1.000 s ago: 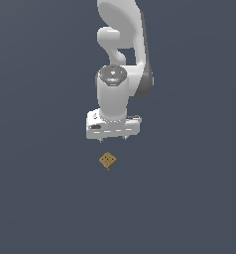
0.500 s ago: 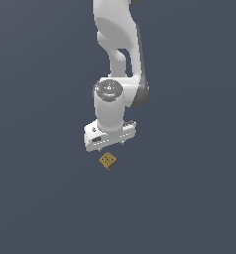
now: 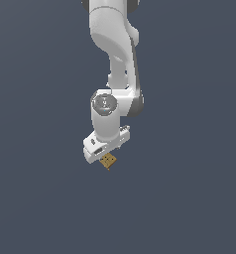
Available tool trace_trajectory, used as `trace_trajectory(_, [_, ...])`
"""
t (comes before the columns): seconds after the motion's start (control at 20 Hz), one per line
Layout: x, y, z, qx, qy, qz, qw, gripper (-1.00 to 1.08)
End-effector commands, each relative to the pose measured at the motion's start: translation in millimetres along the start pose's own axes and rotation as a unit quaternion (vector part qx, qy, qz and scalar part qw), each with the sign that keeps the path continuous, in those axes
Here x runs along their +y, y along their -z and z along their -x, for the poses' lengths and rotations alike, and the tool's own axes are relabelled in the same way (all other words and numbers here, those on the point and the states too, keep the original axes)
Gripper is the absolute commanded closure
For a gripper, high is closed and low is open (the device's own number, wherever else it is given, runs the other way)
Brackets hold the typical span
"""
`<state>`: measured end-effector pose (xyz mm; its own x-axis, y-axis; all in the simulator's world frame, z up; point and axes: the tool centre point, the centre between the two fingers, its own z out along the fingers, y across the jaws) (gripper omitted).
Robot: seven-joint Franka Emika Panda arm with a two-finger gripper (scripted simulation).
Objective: Pick up the object and move it to a goal position.
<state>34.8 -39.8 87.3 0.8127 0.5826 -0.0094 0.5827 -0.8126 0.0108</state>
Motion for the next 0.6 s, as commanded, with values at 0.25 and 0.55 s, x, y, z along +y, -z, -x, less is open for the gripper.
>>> trace_trajectory(0.25, [7, -19, -2, 0.003, 0.064, -0.003, 0.998, -0.92])
trace_trajectory(0.55, [9, -26, -2, 0.005, 0.087, -0.005, 0.9962, -0.92])
